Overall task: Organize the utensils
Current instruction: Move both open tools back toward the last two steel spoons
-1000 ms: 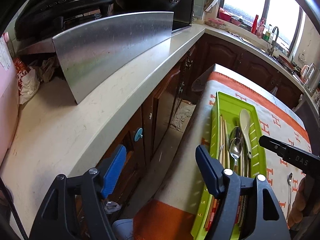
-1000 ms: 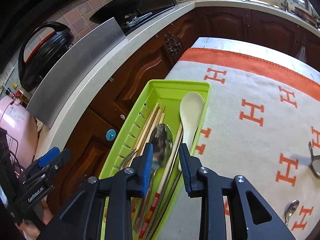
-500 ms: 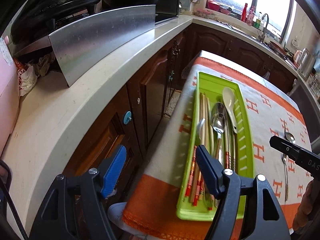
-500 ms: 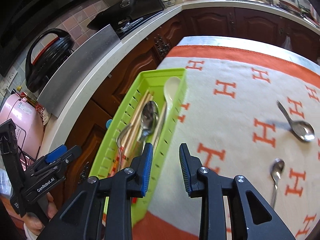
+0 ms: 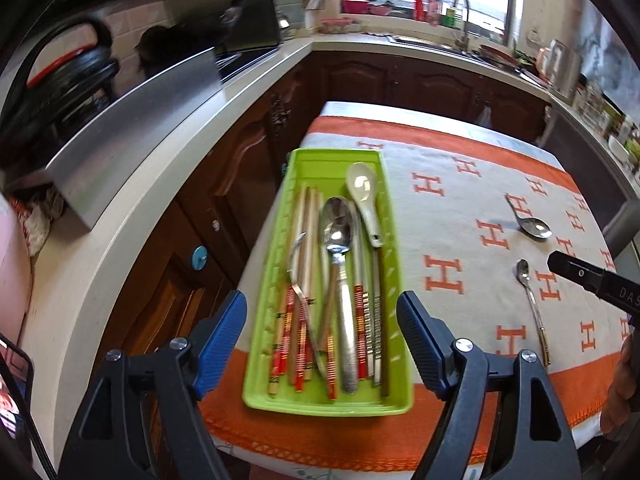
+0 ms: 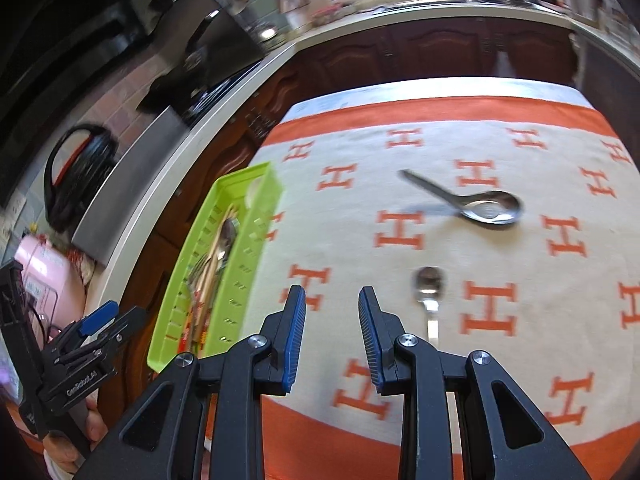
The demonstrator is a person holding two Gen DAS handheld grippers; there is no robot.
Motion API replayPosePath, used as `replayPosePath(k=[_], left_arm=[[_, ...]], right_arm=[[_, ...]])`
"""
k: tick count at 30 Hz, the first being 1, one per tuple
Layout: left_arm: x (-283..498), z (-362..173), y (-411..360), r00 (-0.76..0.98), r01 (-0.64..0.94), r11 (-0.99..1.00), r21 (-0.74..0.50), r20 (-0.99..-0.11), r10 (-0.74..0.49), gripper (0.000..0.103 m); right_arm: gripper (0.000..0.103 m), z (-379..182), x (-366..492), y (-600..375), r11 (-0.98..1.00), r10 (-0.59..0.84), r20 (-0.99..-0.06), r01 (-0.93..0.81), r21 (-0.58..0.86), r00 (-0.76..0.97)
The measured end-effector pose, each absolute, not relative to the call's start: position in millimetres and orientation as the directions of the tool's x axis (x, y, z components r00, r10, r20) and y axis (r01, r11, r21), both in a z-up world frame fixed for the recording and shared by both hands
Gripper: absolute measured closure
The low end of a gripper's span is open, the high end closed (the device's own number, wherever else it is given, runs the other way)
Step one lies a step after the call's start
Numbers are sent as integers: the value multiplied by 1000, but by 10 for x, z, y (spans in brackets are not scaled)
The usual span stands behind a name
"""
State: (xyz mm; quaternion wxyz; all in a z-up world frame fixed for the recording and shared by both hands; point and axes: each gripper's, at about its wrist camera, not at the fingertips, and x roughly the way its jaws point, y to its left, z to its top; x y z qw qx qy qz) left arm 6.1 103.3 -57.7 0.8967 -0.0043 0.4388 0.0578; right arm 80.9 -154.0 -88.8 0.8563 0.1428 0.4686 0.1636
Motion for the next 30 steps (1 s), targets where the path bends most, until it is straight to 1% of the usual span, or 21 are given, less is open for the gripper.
replayPosePath(k=[8,12,18,22,30], left_arm=[[344,-536,343,612,34,996,77,-790,40,26],[511,-595,91,590,87,995,59,-807,-4,25],[869,-872,-218,494,141,988,-63,-860,-126,25],[1026,-1078,-360,446,155,978,-143,-873,-198,25],[1137,-1408,-548,406,163,965,-205,-878,-255,25]], right_arm=[[75,-912,879,-2387,898,381,-745,-28,439,548],[73,-947,1001,-2690,892,365,-740,15,451,565],[70,-1136,1348,-3009,863,366,-735,88,498,571],[70,-1356,1638,-3162,837,370,-731,137,530,574],[71,-1837,2059,-3183,840,355,-767,178,513,534]])
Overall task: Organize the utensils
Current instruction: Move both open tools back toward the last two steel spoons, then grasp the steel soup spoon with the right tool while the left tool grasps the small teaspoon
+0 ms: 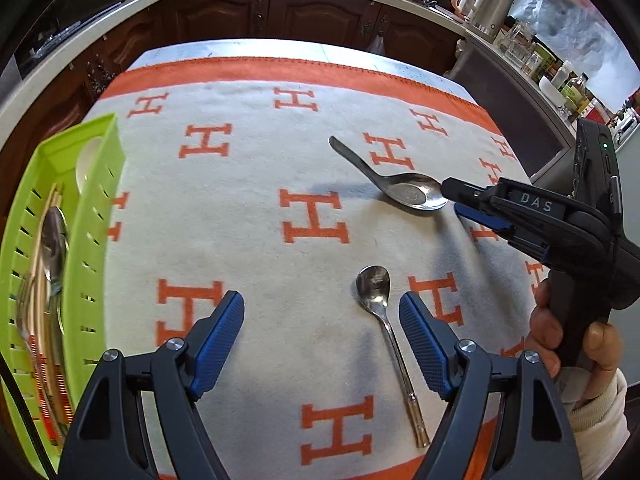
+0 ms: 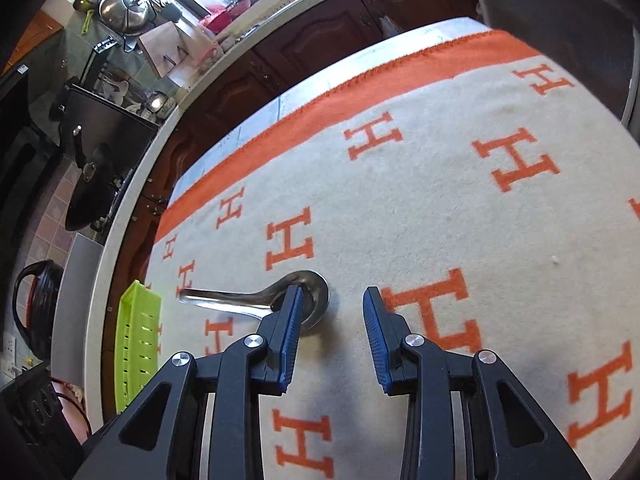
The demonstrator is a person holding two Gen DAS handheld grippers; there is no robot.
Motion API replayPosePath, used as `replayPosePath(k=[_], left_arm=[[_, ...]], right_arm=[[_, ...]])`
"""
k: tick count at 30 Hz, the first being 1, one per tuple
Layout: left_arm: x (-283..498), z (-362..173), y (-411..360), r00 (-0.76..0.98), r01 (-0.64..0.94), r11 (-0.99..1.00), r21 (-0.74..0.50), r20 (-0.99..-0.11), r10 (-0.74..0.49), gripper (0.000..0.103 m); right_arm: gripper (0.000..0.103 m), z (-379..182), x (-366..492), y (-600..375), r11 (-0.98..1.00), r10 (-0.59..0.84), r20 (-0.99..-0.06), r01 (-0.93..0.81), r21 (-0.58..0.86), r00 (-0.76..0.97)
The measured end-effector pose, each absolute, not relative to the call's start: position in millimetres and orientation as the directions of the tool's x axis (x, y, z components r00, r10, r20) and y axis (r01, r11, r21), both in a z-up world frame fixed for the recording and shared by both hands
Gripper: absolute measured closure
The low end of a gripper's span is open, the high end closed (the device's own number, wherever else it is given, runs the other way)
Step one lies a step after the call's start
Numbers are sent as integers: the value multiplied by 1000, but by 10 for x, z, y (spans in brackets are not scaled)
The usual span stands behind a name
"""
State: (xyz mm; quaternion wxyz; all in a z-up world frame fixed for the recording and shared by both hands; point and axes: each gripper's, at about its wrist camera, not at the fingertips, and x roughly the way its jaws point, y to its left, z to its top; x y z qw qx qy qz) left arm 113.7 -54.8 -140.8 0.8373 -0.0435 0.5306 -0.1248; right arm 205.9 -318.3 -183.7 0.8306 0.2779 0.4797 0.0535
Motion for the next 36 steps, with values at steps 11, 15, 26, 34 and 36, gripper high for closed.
replayPosePath(k=[11,15,26,34,36], left_arm=[[1207,-1629,-609,436,209,956,-206,-855,-280,24],[1191,-1659,-721,476,295,945,-140,-836,-273,24],[1099,-1640,-894,509,419,897,-142,-781,-362,51],[1094,-1671,-812,486,424,873,-242,-753,-444,84],[1087,-1691,-808,470,432,862,-265,-750,-465,94]], right_arm=[[98,-1954,2154,-2749,911,301,-754,58,409,584],[100,-1939,2091,-2786,884,344,-725,55,465,596],[101,-1818,1867,-3101,835,392,-674,66,546,626],[101,-1714,1766,-3246,818,402,-644,60,572,651],[101,-1691,1751,-3252,822,393,-640,59,567,660]])
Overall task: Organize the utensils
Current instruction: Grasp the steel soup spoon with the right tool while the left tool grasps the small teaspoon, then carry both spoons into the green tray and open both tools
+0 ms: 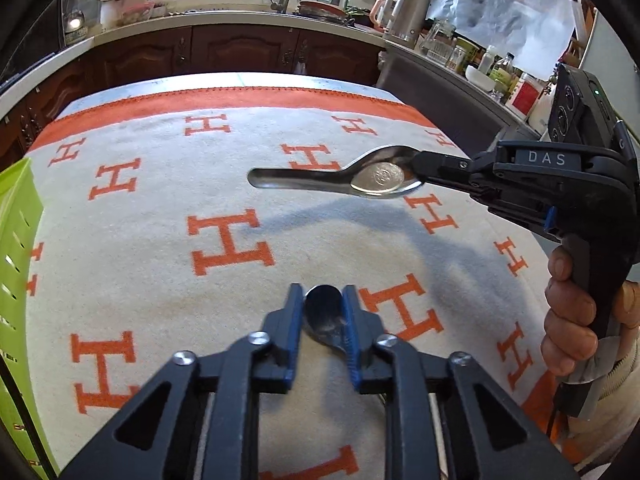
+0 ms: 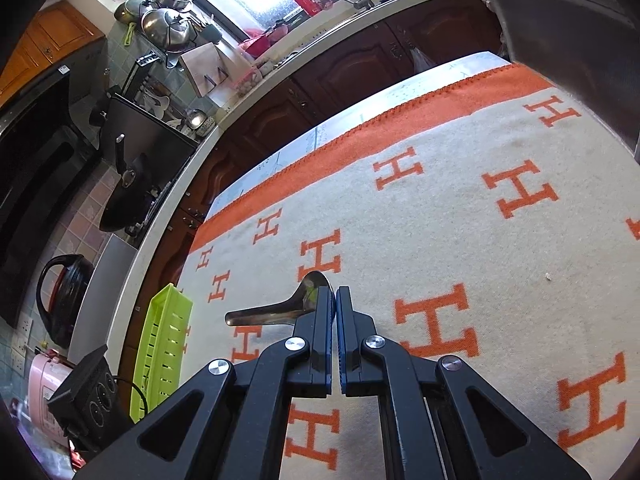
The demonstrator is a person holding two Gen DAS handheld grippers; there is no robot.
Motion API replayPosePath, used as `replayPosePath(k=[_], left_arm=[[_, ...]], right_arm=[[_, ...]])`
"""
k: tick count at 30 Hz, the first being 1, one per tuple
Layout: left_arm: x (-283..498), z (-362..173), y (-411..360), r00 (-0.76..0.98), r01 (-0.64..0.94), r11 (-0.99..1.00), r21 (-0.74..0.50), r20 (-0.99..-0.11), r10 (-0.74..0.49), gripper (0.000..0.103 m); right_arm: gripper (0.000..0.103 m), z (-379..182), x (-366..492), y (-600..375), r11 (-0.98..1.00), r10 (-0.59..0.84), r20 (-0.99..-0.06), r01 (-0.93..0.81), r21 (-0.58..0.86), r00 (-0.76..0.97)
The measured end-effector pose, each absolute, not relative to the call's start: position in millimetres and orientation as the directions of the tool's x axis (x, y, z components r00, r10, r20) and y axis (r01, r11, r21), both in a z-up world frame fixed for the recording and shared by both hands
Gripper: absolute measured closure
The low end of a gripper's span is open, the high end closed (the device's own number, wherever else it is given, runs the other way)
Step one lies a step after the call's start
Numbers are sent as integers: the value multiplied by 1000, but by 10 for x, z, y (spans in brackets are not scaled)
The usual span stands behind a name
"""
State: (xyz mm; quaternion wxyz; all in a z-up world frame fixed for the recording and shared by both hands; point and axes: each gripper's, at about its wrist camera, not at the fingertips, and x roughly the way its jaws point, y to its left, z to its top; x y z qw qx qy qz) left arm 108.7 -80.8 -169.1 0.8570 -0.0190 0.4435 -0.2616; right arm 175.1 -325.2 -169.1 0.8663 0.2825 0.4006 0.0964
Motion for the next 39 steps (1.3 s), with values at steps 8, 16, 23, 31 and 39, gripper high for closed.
replayPosePath(k=[8,16,23,31,39], left_arm=[[1088,-1726,-757,447,390,853,-347,-739,-504,101],[896,-1466,-617,483,394,836,-382,-688,-542,102],[663,-1053,-299,566,364,851,-379,-635,-525,102],[466,-601,282,663,254,894,-368,-607,-438,102],[359,-272,952,753,133,929,-345,-574,-321,102]], right_arm=[[101,-1630,1679,-3269,824,386,-636,62,564,668],[101,-1342,1427,-3325,817,385,-598,41,575,703],[101,-1006,1163,-3165,834,379,-590,14,552,713],[101,-581,906,-2750,846,386,-578,-27,532,718],[101,-228,814,-2210,854,413,-572,-84,513,708]])
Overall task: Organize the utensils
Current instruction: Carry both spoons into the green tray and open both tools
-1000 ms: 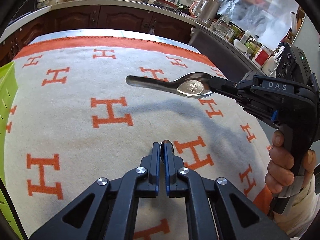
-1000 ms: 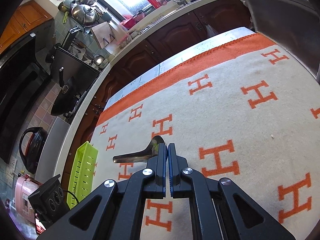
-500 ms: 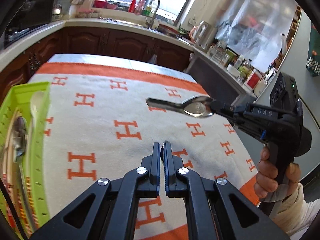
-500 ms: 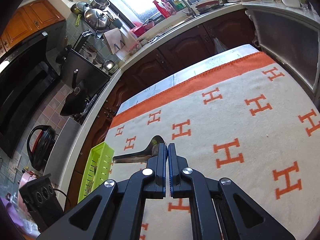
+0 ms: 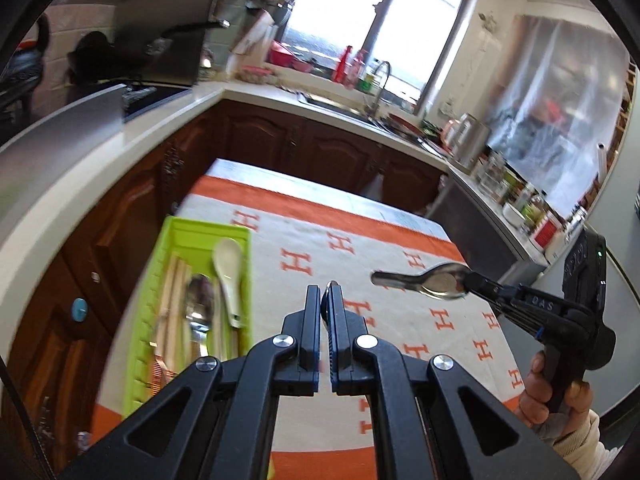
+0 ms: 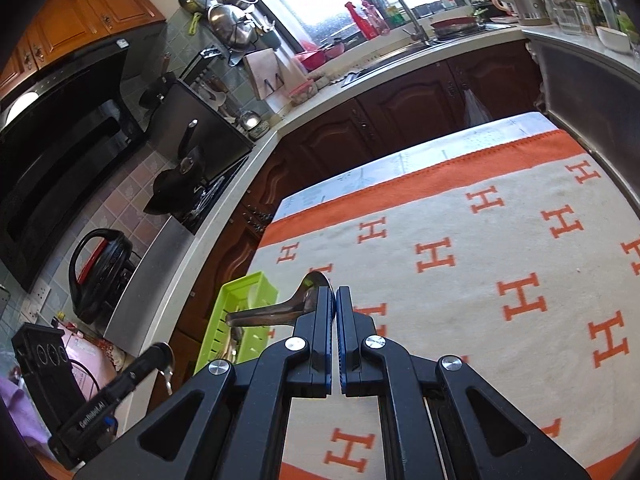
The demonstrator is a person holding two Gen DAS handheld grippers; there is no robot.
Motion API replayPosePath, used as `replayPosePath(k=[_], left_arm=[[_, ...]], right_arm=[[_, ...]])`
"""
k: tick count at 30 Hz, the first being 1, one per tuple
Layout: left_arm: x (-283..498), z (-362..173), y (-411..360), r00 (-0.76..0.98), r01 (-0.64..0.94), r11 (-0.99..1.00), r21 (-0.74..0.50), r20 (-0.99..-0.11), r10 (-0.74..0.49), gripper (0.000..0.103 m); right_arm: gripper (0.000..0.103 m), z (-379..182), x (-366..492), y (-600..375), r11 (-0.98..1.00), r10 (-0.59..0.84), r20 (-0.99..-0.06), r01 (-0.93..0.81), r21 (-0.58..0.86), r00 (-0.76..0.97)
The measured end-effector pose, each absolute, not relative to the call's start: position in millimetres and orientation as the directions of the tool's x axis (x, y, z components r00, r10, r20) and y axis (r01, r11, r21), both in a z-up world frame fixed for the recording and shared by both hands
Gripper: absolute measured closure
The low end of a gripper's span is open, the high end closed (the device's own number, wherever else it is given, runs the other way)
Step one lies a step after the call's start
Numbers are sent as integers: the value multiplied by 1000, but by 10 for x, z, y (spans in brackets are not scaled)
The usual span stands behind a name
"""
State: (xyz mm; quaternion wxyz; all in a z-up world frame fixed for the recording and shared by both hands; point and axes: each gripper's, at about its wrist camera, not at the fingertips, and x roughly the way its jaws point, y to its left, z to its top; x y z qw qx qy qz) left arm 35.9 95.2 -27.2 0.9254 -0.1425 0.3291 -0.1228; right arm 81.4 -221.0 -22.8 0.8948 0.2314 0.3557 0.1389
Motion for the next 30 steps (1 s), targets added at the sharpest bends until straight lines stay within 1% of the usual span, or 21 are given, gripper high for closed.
replayPosePath(k=[8,14,21,30], left_arm=[[314,-131,1616,808,1,956,-295,-563,-174,102],[382,-239,1937,803,-67,969,-238,-589,-89,102],[578,-609,1967,751,-90,981,-169,-658,-44,102],[807,-901,1840,718,-86,988,-125,-696,-25,101]], right_arm=[[101,33,788,-1606,862,450,-574,-163,481,684],[101,93,823,-1203,869,463,-595,-207,449,656],[101,-71,871,-930,880,463,-632,-241,409,621],[101,-298,903,-745,890,455,-673,-294,347,583]])
